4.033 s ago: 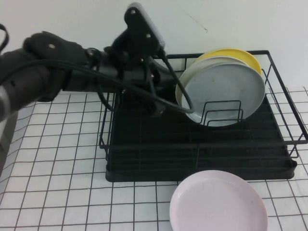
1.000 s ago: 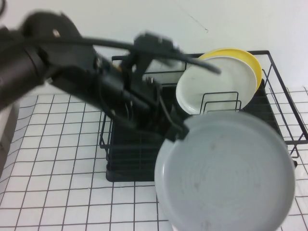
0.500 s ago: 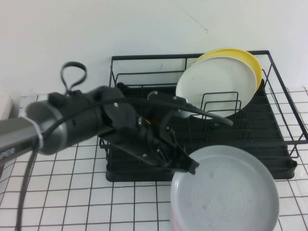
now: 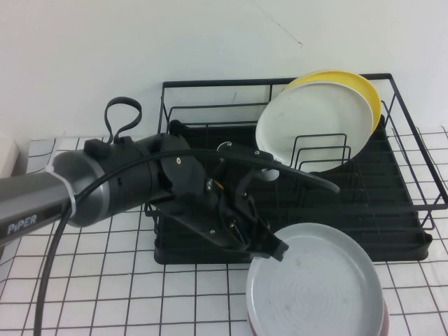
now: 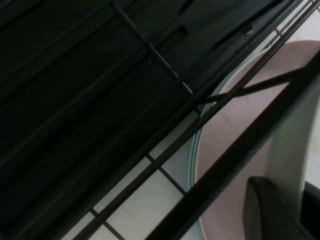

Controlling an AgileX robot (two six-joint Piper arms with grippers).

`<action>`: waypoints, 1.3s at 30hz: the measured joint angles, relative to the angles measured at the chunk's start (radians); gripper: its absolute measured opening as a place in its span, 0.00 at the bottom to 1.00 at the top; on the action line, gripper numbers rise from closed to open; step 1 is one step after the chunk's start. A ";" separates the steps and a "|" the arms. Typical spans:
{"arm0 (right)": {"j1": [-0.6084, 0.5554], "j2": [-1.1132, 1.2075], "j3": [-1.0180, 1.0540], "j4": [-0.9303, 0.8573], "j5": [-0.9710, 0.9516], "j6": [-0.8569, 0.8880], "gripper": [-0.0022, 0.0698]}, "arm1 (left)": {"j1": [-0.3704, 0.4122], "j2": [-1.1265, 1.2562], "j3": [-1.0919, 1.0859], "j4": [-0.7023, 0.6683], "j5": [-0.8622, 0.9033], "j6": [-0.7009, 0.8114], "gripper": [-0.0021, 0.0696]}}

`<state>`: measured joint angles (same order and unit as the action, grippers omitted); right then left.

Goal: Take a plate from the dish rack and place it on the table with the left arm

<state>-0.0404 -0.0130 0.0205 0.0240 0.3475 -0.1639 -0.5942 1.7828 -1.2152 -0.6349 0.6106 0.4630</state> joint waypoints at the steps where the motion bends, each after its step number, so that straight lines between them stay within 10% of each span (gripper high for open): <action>1: 0.000 0.000 0.000 0.000 0.000 0.000 0.03 | 0.000 0.000 0.000 0.006 0.001 0.000 0.13; 11: 0.000 0.000 0.000 0.000 0.000 0.000 0.03 | -0.003 0.001 -0.002 0.019 0.009 0.000 0.60; 21: 0.000 0.000 0.000 0.000 0.000 0.000 0.03 | 0.002 -0.155 0.000 0.102 0.011 -0.033 0.08; 39: 0.000 0.000 0.000 0.000 0.000 0.000 0.03 | 0.002 -0.557 0.000 0.192 -0.003 -0.089 0.03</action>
<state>-0.0404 -0.0130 0.0205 0.0240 0.3475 -0.1639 -0.5923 1.2256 -1.2150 -0.4433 0.6077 0.3737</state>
